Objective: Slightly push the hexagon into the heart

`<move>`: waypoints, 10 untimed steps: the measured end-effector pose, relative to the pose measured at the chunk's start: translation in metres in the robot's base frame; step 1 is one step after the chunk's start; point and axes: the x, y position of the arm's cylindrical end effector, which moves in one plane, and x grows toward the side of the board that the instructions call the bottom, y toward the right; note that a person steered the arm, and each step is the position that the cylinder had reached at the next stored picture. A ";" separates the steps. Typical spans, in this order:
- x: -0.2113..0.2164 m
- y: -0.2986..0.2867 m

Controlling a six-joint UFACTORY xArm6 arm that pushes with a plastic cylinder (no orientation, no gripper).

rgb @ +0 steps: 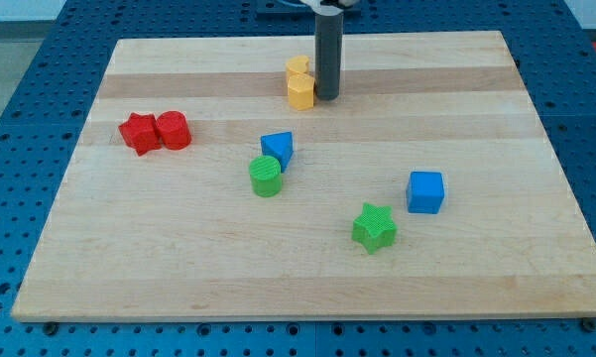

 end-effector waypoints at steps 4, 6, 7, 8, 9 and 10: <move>0.027 -0.002; 0.028 -0.057; 0.035 -0.075; 0.042 -0.114; 0.029 -0.119; 0.027 -0.108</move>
